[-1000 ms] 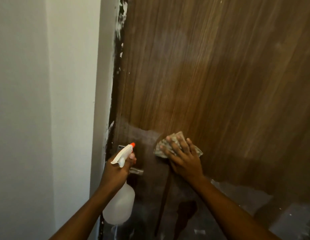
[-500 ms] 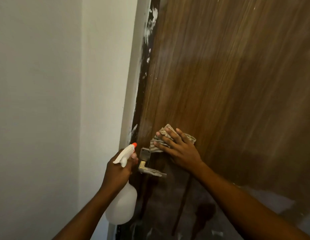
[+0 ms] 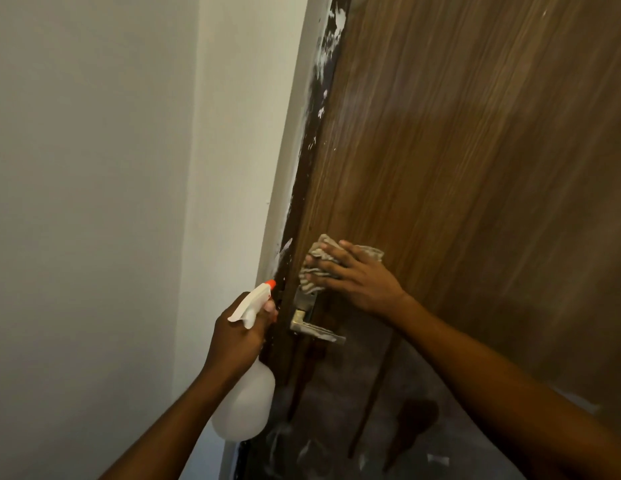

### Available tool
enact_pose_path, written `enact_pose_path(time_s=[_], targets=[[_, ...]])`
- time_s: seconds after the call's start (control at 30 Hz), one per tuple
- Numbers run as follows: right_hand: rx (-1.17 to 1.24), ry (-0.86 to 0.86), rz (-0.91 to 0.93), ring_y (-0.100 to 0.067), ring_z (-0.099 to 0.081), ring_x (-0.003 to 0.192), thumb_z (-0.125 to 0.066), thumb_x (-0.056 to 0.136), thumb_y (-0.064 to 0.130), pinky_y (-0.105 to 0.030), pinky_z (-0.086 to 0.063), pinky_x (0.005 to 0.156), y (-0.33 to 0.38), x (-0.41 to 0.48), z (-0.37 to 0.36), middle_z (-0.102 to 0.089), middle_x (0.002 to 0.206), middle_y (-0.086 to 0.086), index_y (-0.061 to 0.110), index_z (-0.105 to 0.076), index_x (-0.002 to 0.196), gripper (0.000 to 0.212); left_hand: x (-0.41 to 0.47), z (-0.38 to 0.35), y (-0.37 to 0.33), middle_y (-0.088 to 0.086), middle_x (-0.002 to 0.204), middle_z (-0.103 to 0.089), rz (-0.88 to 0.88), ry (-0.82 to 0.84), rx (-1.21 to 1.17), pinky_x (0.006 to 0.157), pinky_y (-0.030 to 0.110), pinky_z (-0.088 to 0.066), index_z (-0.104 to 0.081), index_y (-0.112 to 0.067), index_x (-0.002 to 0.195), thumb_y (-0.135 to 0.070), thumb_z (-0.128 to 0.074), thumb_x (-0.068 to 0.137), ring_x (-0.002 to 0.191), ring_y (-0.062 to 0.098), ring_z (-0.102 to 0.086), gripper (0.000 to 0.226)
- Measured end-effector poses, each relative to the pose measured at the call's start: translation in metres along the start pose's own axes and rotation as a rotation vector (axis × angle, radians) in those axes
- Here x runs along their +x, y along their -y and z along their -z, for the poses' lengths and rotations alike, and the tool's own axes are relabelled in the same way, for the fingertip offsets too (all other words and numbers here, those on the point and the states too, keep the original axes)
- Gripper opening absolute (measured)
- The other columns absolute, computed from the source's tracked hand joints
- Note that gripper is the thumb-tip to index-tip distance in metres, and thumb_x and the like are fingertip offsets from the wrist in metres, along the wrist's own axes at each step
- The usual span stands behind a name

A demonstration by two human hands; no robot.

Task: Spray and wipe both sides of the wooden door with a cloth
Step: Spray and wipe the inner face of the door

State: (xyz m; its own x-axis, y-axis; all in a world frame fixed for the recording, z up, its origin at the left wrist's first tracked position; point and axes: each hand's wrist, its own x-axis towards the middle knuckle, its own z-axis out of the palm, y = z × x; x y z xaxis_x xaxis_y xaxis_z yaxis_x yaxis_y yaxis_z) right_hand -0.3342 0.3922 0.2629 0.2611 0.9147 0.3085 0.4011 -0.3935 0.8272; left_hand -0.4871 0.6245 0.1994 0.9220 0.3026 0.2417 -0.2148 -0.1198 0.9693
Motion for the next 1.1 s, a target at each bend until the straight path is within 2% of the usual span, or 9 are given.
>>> enact_pose_path(time_s=[0.17,0.27,0.4,0.5,0.6,0.7,0.8,0.93,1.1], targets=[[0.115,-0.019,-0.371,-0.033,-0.007,0.152,-0.057,0.093,0.021,-0.055,-0.004,0.122,0.023,0.032,0.013,-0.02,0.164,-0.001,0.034,-0.033,0.152,0.065,-0.007,-0.009,-0.017,0.002,0.098,-0.061,0.046,-0.003,0.017,0.078,0.033,-0.055,-0.051,-0.02,0.109,-0.021,-0.056,0.091,0.081,0.018,-0.062,0.019],[0.179,0.112,-0.244,-0.033,-0.015,0.151,-0.073,0.085,0.028,-0.053,0.008,0.121,0.048,0.034,0.009,-0.034,0.158,0.001,0.035,-0.05,0.142,0.062,-0.007,-0.022,-0.027,0.014,0.109,-0.061,0.113,0.015,0.025,0.089,0.04,-0.05,-0.053,-0.013,0.114,-0.02,-0.056,0.09,0.092,0.026,-0.061,0.025],[0.229,0.143,-0.216,-0.032,-0.024,0.149,-0.068,0.087,0.027,-0.051,-0.006,0.122,0.053,0.001,0.01,-0.04,0.156,-0.001,0.032,-0.051,0.142,0.058,-0.026,-0.037,-0.033,-0.002,0.111,-0.064,0.021,0.077,0.08,0.087,0.025,-0.049,-0.057,-0.017,0.121,-0.028,-0.057,0.09,0.101,0.018,-0.063,0.032],[0.182,0.206,-0.165,-0.033,-0.028,0.147,-0.043,0.092,0.024,-0.053,-0.013,0.121,0.046,-0.043,-0.001,-0.041,0.155,0.0,0.034,-0.05,0.143,0.052,-0.044,-0.045,-0.033,-0.001,0.119,-0.056,0.051,0.045,0.101,0.093,0.034,-0.047,-0.049,-0.015,0.133,-0.048,-0.053,0.074,0.106,0.019,-0.057,0.067],[0.182,0.193,-0.136,-0.032,-0.037,0.143,-0.037,0.09,0.022,-0.05,-0.017,0.117,0.048,-0.092,-0.006,-0.048,0.15,0.001,0.033,-0.058,0.137,0.052,-0.062,-0.05,-0.028,0.005,0.127,-0.058,0.056,0.022,0.097,0.095,0.039,-0.048,-0.049,-0.017,0.133,-0.053,-0.05,0.071,0.108,0.022,-0.059,0.071],[0.262,0.048,-0.317,-0.033,-0.048,0.135,-0.047,0.086,0.013,-0.045,-0.036,0.109,0.061,-0.083,0.007,-0.056,0.143,-0.003,0.025,-0.062,0.134,0.052,-0.074,-0.05,-0.021,0.007,0.122,-0.061,0.048,-0.01,0.081,0.093,0.043,-0.053,-0.05,-0.026,0.122,-0.054,-0.05,0.072,0.103,0.023,-0.062,0.058],[0.41,-0.021,-0.477,-0.032,-0.058,0.125,-0.075,0.073,-0.002,-0.037,-0.053,0.093,0.089,-0.047,0.016,-0.062,0.135,-0.009,0.016,-0.061,0.134,0.066,-0.083,-0.044,-0.009,0.005,0.118,-0.061,0.078,-0.021,0.091,0.092,0.047,-0.053,-0.048,-0.029,0.116,-0.055,-0.051,0.072,0.1,0.024,-0.063,0.051],[0.415,0.006,-0.467,-0.032,-0.054,0.13,-0.085,0.072,0.007,-0.04,-0.036,0.11,0.104,-0.026,-0.001,-0.06,0.137,-0.01,0.012,-0.065,0.13,0.062,-0.082,-0.03,0.008,0.004,0.112,-0.061,0.085,-0.007,0.094,0.091,0.047,-0.054,-0.049,-0.027,0.114,-0.053,-0.051,0.071,0.095,0.024,-0.064,0.051],[0.518,-0.199,-0.612,-0.035,-0.057,0.123,-0.077,0.077,0.003,-0.045,-0.048,0.104,0.111,-0.009,-0.014,-0.065,0.13,-0.012,0.006,-0.069,0.122,0.046,-0.054,-0.013,0.02,0.001,0.106,-0.06,0.081,0.03,0.033,0.09,0.042,-0.055,-0.05,-0.024,0.113,-0.049,-0.053,0.07,0.09,0.018,-0.062,0.05]])
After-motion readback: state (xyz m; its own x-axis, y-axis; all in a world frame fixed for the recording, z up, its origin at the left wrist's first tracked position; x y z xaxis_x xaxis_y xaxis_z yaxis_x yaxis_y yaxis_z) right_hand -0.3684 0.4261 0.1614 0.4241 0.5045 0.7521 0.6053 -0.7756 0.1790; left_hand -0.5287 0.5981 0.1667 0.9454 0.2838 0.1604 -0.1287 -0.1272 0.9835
